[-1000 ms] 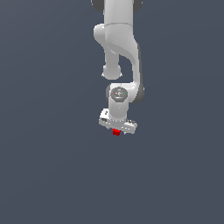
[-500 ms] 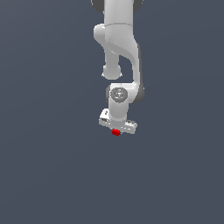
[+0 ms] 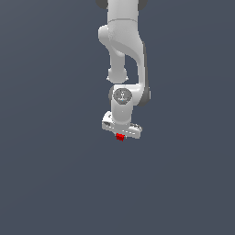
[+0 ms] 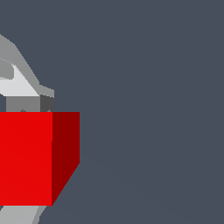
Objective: Pick up the red cube and move it to a goal position.
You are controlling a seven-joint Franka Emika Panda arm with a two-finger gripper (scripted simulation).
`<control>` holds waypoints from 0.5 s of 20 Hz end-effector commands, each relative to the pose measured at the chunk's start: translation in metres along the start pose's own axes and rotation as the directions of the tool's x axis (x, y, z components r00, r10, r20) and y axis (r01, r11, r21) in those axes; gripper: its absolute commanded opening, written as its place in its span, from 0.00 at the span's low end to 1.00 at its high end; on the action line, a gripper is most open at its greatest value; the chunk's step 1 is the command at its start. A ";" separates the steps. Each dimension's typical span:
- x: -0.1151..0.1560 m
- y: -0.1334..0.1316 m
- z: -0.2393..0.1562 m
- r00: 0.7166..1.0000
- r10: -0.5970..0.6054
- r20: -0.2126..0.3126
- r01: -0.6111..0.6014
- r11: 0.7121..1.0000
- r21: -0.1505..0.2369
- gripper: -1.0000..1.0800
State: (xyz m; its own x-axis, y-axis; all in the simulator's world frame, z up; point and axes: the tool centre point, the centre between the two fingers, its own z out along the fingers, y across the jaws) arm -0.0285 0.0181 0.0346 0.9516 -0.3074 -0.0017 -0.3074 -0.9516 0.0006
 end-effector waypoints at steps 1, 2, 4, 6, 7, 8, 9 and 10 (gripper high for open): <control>0.002 0.008 -0.011 1.000 0.001 -0.002 -0.001 1.000 0.000 0.00; 0.002 0.012 -0.017 1.000 0.001 -0.002 -0.001 1.000 0.000 0.00; 0.003 0.022 -0.030 1.000 0.001 -0.001 -0.001 1.000 0.001 0.00; 0.005 0.033 -0.045 1.000 0.001 -0.001 -0.001 1.000 0.001 0.00; 0.006 0.039 -0.054 1.000 0.001 -0.001 -0.001 1.000 0.001 0.00; 0.007 0.045 -0.062 1.000 0.001 -0.001 -0.001 1.000 0.001 0.00; 0.008 0.052 -0.072 1.000 0.002 -0.001 -0.002 1.000 0.002 0.00; 0.008 0.058 -0.080 1.000 0.002 -0.001 -0.002 1.000 0.002 0.00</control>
State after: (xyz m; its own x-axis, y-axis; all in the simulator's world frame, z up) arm -0.0364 -0.0300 0.1011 0.9512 -0.3086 -0.0012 -0.3086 -0.9512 -0.0003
